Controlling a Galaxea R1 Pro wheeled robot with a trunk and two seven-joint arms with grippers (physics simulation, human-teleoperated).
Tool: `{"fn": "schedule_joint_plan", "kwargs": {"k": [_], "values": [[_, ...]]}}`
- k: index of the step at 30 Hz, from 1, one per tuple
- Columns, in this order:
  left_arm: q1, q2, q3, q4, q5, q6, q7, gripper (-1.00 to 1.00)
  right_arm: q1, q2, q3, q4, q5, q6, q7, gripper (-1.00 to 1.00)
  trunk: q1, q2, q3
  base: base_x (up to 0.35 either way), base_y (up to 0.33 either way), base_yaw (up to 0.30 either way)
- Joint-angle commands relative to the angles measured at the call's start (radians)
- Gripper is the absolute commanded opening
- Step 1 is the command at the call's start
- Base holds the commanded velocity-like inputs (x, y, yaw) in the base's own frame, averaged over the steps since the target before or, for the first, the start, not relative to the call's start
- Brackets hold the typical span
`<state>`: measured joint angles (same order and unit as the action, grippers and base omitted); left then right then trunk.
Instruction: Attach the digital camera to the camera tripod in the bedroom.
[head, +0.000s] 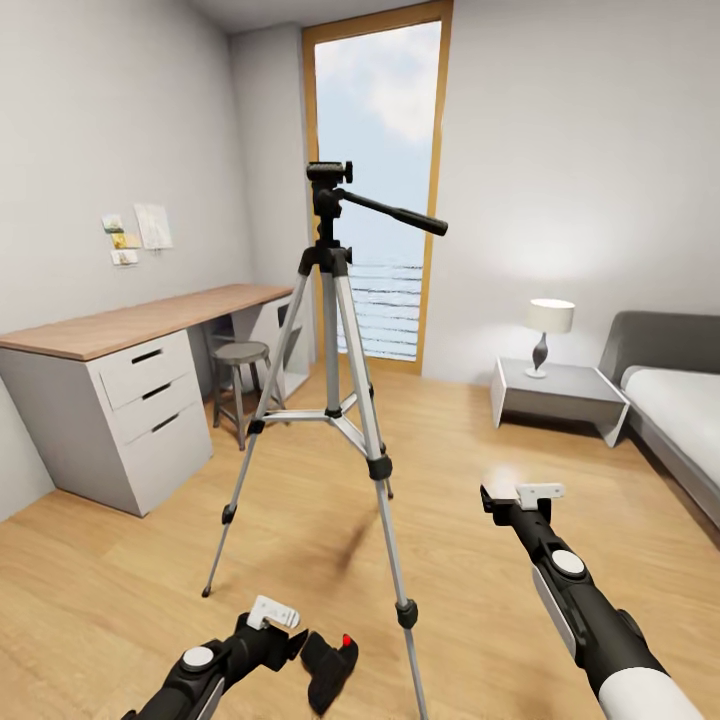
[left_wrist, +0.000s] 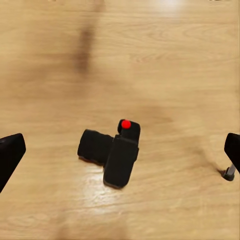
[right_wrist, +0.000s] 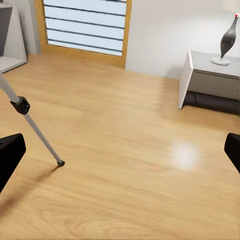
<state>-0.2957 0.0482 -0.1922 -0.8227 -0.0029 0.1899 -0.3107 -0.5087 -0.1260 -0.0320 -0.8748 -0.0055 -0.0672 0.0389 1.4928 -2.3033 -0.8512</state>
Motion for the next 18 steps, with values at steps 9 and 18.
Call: {"fn": "schedule_joint_plan", "kwargs": {"k": [9,18], "values": [[0.0,-0.009,-0.03,0.003,-0.001,-0.008,-0.002,1.0,-0.001,0.0,-0.002,0.001,-0.001,-0.003,0.004,1.0,0.034,-0.064,-0.029,0.0,0.0,0.0],[0.0,-0.01,-0.044,0.005,0.0,-0.011,-0.002,1.0,-0.001,0.0,-0.002,0.001,-0.001,-0.003,0.003,1.0,0.069,-0.127,-0.057,0.0,0.0,0.0]]}}
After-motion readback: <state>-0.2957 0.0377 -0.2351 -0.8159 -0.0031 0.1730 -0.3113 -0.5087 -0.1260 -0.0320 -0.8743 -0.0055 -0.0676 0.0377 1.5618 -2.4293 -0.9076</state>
